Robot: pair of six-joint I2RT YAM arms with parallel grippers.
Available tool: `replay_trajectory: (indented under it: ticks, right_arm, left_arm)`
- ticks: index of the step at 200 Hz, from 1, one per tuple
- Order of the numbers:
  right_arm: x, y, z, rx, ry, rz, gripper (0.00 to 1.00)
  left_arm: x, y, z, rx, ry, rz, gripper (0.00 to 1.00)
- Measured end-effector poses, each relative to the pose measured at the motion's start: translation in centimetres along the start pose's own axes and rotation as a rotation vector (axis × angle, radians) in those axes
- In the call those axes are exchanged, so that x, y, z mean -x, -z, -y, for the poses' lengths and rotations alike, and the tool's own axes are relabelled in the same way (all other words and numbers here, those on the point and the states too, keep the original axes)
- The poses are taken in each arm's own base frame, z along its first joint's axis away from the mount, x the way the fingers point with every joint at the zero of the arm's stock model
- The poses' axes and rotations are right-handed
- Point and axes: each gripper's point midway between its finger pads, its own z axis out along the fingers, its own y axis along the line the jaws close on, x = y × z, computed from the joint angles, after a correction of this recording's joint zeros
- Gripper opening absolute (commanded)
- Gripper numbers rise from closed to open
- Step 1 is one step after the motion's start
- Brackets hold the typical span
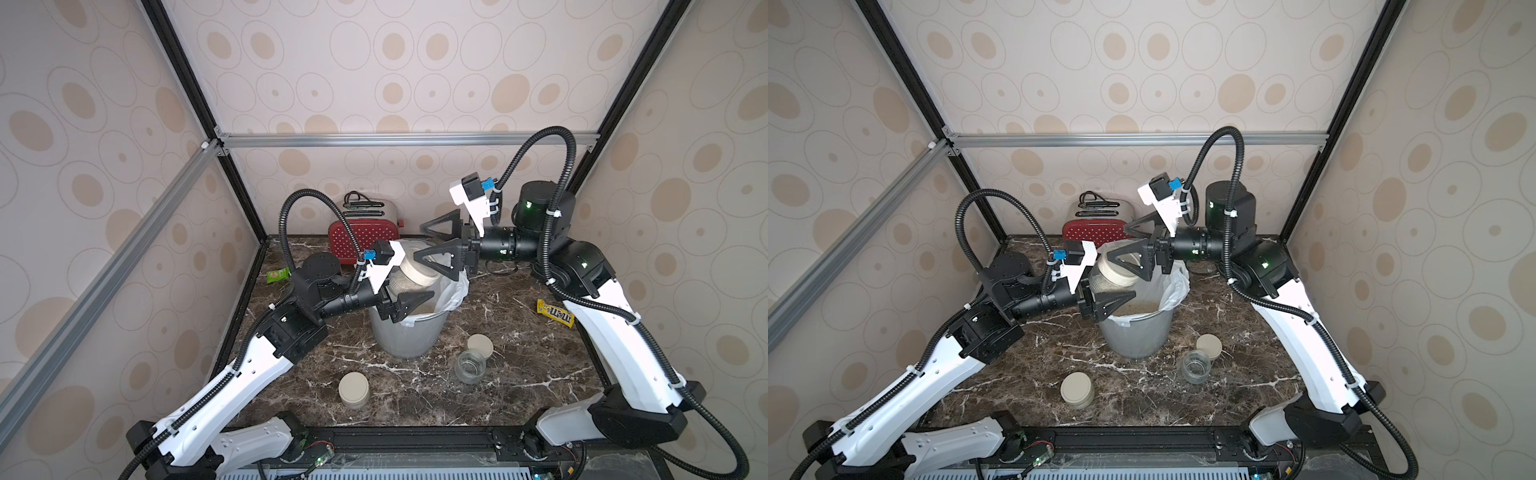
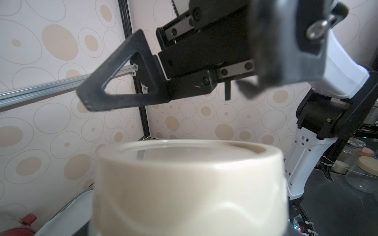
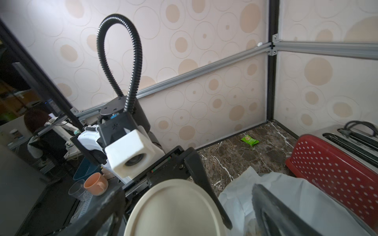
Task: Empty moldy rice from jars
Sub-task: Unscrew the lid from the jar.
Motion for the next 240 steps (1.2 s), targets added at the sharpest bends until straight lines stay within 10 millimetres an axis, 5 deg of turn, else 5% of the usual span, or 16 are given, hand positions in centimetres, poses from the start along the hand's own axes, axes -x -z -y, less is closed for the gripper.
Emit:
replay_trajectory:
  ticks: [75, 121, 240]
  right_arm:
    - [-1.8, 4.0, -1.0, -0.198, -0.131, 0.014, 0.99]
    - [-4.5, 3.0, 0.1, -0.247, -0.197, -0.061, 0.99]
    - [-6.4, -0.4, 0.4, -0.194, -0.242, -0.135, 0.97]
  left_arm:
    - [-1.2, 0.0, -0.5, 0.027, -0.027, -0.046, 0.43]
    - [-1.5, -0.2, -0.6, 0.026, -0.023, -0.056, 0.42]
    - [-1.9, -0.5, -0.6, 0.025, -0.018, -0.067, 0.42]
